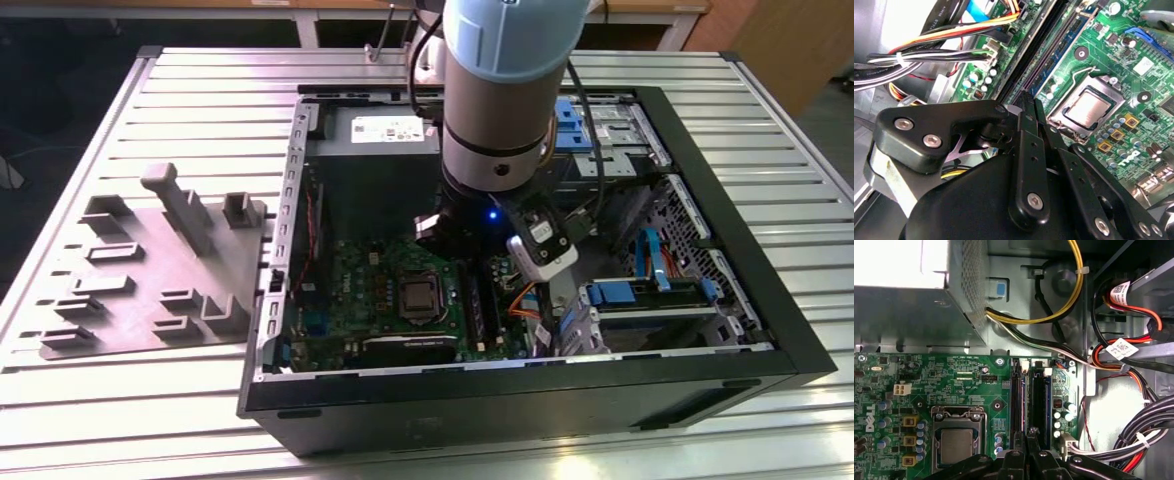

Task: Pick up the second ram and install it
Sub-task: 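Insert the second ram into the second slot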

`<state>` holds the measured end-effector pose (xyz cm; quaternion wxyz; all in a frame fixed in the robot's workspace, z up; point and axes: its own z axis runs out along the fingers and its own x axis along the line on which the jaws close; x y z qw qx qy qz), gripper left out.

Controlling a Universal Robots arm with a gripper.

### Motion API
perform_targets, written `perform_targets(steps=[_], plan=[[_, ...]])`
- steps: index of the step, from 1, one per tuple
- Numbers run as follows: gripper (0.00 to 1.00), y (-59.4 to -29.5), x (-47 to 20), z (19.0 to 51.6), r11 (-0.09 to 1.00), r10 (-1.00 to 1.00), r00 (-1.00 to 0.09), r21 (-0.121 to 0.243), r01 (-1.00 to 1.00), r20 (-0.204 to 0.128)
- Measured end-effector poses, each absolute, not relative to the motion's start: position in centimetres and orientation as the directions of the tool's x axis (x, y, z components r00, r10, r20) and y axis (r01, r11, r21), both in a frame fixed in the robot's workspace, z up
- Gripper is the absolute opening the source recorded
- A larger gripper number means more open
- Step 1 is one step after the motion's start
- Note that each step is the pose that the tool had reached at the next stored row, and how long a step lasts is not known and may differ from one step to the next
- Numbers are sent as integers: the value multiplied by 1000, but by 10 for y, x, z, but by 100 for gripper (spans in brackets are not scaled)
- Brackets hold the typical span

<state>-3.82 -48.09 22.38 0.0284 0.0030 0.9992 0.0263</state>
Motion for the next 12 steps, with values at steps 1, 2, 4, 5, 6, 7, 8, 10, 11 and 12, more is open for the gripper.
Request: perform_targets(steps=[1, 2, 4, 5, 6, 7, 8, 10, 11, 12], plan=[[13, -481, -38, 224, 999, 8, -998, 53, 5, -57], [13, -481, -38, 224, 999, 8, -998, 53, 5, -57], [13, -481, -38, 224, 999, 9, -998, 53, 6, -57], [13, -481, -38, 224, 999, 9, -998, 53, 6, -57], [13, -481, -38, 224, 999, 13, -998, 53, 10, -57], [13, -481, -38, 224, 998, 17, -998, 53, 14, -57], [13, -481, -38, 224, 998, 20, -998, 53, 17, -57], [13, -481, -38, 224, 998, 27, -998, 53, 24, -57], [13, -481, -38, 224, 998, 28, -998, 53, 25, -57], [13, -481, -38, 224, 998, 28, -998, 53, 25, -57]])
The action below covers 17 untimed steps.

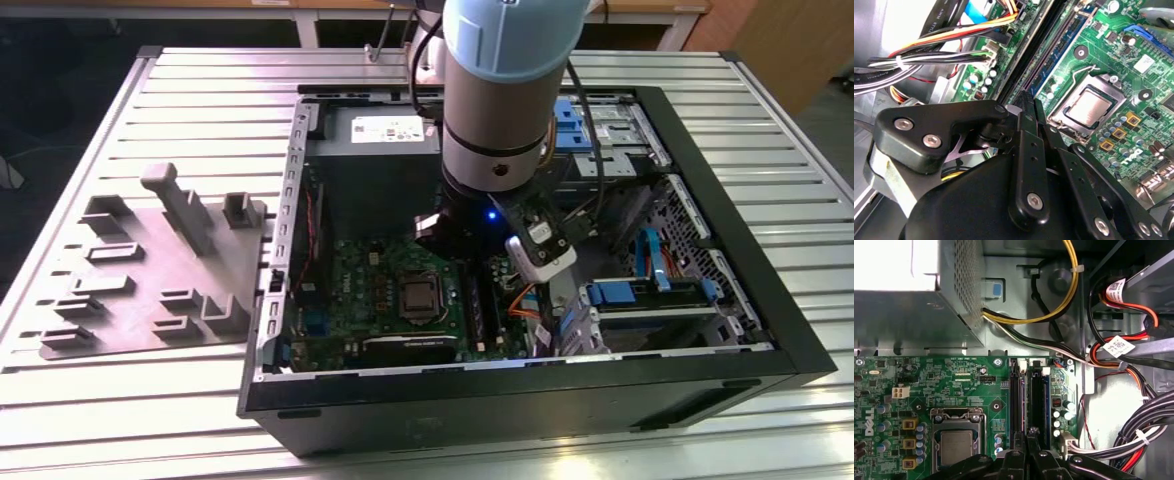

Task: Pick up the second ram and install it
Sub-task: 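Insert the second ram into the second slot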

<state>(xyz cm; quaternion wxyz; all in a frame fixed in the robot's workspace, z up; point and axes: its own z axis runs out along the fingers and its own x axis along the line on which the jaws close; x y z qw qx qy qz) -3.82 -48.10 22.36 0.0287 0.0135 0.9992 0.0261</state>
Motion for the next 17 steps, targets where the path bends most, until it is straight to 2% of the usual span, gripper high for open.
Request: perform_targets(steps=[17], plan=[[13, -481, -38, 221, 997, 30, -998, 71, 26, -56]])
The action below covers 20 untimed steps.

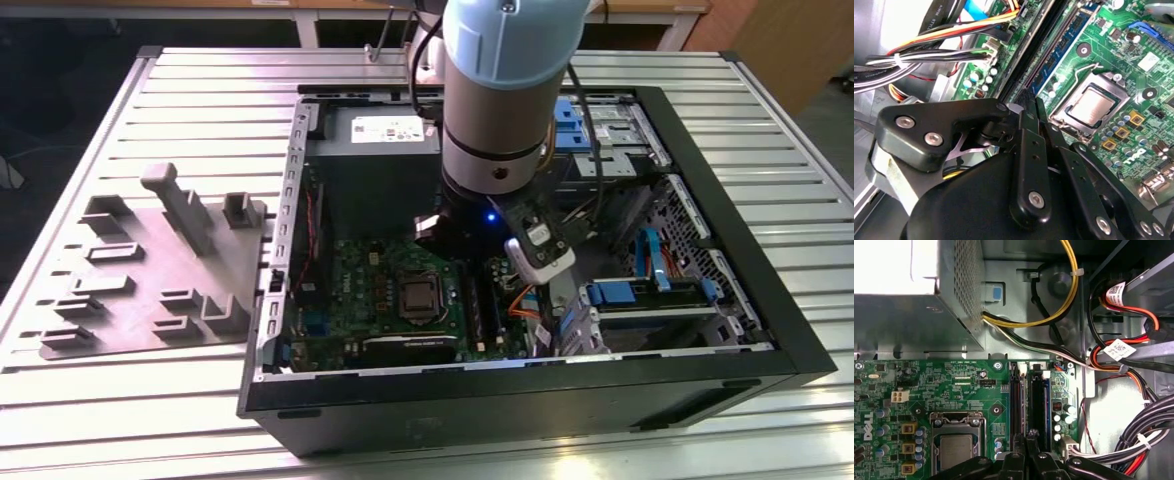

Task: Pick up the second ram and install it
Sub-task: 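Insert the second ram into the second slot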

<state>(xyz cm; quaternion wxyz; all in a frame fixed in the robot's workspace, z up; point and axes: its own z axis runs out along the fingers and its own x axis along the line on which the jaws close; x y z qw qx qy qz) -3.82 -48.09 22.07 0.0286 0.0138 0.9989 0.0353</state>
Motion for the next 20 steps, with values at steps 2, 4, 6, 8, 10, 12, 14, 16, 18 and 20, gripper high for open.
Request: perform_targets(steps=[2, 4, 6, 8, 10, 12, 14, 16, 18, 20], plan=[[13, -481, -38, 220, 997, 30, -998, 71, 25, -56], [13, -481, -38, 219, 997, 30, -998, 71, 26, -56], [13, -481, -38, 218, 997, 30, -998, 71, 26, -56], [13, -481, -38, 218, 997, 30, -998, 71, 26, -56], [13, -481, -38, 218, 997, 30, -998, 71, 26, -56], [13, -481, -38, 218, 997, 30, -998, 71, 26, -56], [13, -481, -38, 217, 997, 30, -998, 71, 26, -56], [13, -481, -38, 216, 997, 29, -998, 71, 25, -56], [13, -481, -38, 215, 997, 30, -998, 71, 25, -56], [13, -481, -38, 215, 997, 30, -998, 71, 25, -56]])
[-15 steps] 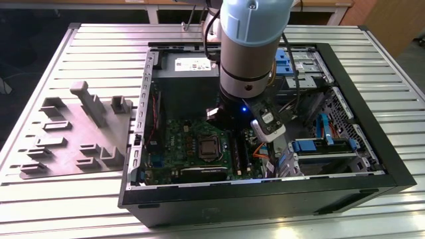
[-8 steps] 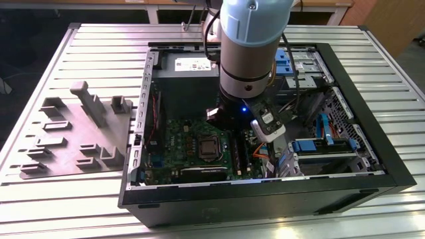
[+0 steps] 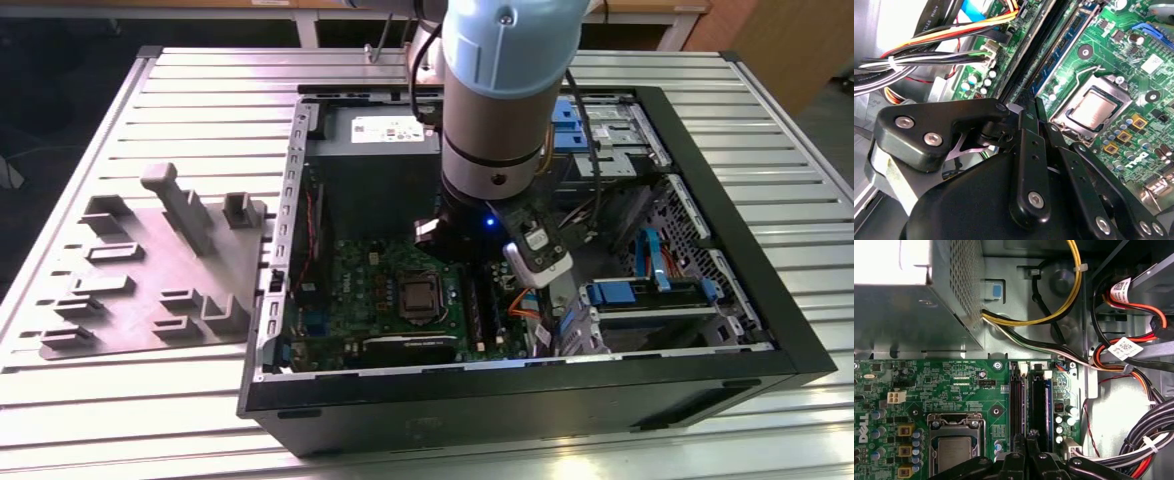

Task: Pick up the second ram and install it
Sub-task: 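Insert the second ram into the second slot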

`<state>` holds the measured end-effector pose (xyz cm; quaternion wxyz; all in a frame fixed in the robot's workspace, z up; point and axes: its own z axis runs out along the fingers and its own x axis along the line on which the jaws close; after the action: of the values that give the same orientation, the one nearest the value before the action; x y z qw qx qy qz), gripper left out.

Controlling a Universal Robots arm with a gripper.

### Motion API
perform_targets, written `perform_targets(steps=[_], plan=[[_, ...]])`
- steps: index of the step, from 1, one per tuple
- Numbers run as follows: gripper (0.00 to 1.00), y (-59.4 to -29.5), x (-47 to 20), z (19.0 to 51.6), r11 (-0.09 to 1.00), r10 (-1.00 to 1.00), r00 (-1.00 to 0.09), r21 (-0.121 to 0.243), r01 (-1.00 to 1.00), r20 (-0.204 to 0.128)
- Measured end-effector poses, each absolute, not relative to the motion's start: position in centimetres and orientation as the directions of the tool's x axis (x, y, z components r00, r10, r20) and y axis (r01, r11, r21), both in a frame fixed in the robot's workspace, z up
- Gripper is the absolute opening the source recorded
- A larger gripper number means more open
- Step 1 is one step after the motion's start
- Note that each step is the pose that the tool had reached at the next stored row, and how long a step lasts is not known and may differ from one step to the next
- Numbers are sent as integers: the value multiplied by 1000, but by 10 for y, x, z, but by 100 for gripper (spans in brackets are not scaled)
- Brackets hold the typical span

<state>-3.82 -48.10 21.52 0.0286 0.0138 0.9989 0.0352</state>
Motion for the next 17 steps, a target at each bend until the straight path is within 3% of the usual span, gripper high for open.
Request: perform_targets(steps=[13, 17], plan=[[13, -481, -38, 214, 997, 30, -998, 71, 25, -56], [20, -481, -38, 214, 997, 30, -998, 71, 26, -56]])
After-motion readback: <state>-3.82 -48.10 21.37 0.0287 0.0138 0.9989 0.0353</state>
